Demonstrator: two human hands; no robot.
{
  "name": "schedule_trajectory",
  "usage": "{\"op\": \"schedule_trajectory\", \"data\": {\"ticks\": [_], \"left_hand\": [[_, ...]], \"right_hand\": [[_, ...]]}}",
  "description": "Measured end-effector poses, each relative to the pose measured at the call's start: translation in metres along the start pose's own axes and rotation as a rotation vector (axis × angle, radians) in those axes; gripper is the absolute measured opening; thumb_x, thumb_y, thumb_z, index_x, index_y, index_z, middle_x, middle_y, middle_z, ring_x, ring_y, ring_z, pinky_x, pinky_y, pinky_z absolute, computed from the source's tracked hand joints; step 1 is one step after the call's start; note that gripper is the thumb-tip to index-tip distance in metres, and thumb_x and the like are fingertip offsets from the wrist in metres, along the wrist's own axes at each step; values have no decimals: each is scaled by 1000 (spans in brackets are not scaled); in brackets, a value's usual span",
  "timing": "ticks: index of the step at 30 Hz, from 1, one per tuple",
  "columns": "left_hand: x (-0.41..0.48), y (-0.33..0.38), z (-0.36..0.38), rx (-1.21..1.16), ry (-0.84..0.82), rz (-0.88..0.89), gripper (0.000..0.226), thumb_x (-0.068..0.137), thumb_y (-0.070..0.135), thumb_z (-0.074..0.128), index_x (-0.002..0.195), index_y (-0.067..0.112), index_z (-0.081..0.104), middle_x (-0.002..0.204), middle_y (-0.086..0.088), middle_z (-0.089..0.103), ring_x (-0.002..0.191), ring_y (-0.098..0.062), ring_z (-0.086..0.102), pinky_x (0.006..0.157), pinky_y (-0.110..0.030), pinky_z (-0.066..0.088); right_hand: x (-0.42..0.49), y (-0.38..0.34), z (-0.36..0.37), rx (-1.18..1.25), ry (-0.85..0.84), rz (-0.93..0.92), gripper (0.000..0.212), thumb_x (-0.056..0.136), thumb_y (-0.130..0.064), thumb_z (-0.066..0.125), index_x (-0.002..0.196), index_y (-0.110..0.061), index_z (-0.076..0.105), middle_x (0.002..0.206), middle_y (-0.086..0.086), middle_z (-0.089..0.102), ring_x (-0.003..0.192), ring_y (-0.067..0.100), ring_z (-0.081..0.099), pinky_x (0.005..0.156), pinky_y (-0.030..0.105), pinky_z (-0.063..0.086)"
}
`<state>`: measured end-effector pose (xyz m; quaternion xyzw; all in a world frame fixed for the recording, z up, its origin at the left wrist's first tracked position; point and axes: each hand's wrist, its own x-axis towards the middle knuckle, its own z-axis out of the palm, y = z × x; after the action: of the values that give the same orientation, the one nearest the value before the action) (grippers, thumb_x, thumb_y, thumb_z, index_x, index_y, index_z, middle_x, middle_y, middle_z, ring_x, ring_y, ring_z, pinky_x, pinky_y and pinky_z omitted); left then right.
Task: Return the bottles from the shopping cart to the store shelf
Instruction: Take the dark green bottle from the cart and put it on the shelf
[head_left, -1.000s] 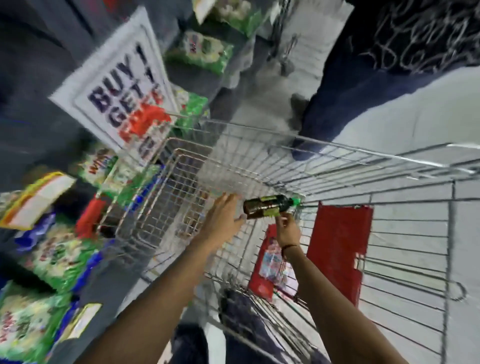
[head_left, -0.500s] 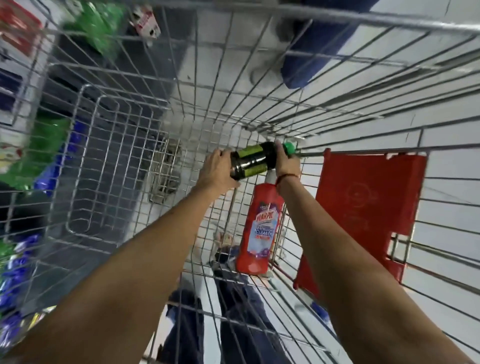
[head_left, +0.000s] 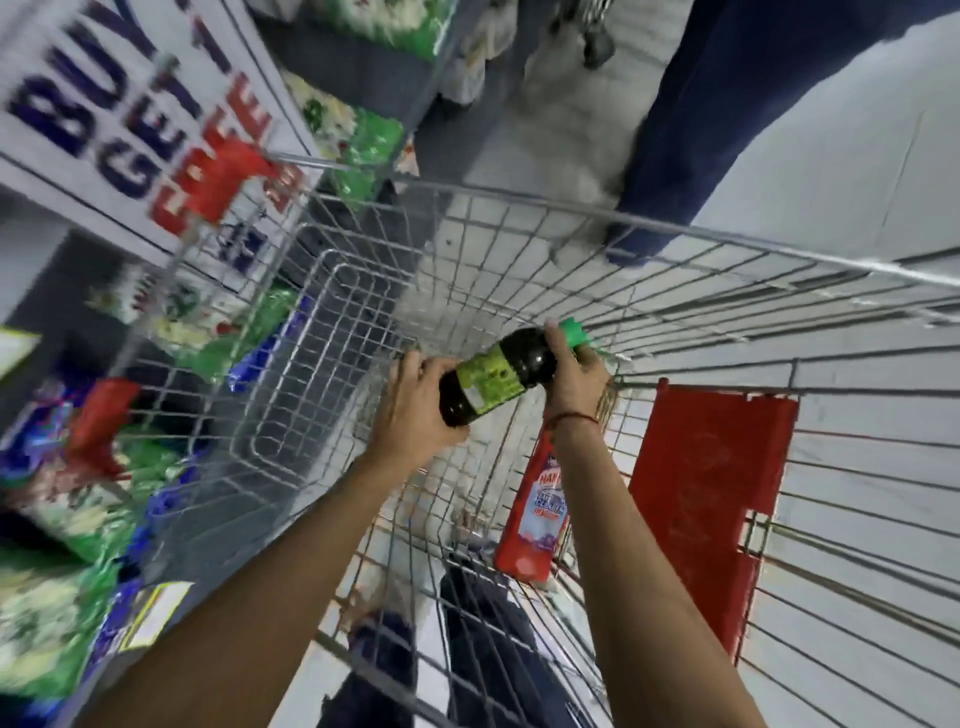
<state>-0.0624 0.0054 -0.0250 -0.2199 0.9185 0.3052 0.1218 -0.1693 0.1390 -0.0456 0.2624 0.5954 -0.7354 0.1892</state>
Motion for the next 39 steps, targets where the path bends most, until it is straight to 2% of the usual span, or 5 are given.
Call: {"op": "schedule_trajectory", "data": {"ticks": [7, 10, 15, 26, 39], "left_hand": [[-56, 16, -74, -769, -359, -192, 40, 75, 21, 71, 112, 10, 58, 97, 2, 65, 79, 5, 66, 75, -14, 54], [-82, 20, -80, -937, -438, -233, 67, 48, 46, 80, 106, 24, 56, 108, 1, 66, 87, 1, 67, 69, -12, 53], [-114, 24, -76, -946, -206, -278, 72, 36, 56, 82, 99, 31, 60, 110, 1, 67, 101, -16, 63, 91, -32, 49], [-179, -23, -157, -936, 500, -302, 31, 56, 35, 86, 72, 38, 60, 82, 5, 69, 82, -13, 65, 77, -25, 52], [-319, -143, -260, -825, 969, -370, 58, 62, 39, 80, 107, 11, 56, 95, 1, 69, 83, -6, 66, 72, -18, 51]], "right_hand": [[-47, -55, 44, 163, -569, 27, 17, 75, -24, 70, 85, -13, 61, 82, 5, 67, 81, 18, 64, 76, 31, 56], [-69, -66, 60, 127, -798, 105, 29, 68, -31, 74, 89, -13, 63, 83, 1, 70, 83, 18, 65, 77, 30, 56], [-107, -74, 86, 28, -962, 166, 27, 69, -28, 71, 88, -10, 64, 81, 2, 73, 84, 20, 69, 75, 31, 59], [-243, -93, 207, -583, -1043, -256, 17, 78, -34, 68, 73, -18, 66, 73, -1, 72, 72, 15, 66, 78, 31, 54], [-465, -33, 325, -736, -1375, -757, 23, 85, -36, 60, 92, -15, 66, 90, 0, 65, 93, 12, 57, 84, 24, 42]]}}
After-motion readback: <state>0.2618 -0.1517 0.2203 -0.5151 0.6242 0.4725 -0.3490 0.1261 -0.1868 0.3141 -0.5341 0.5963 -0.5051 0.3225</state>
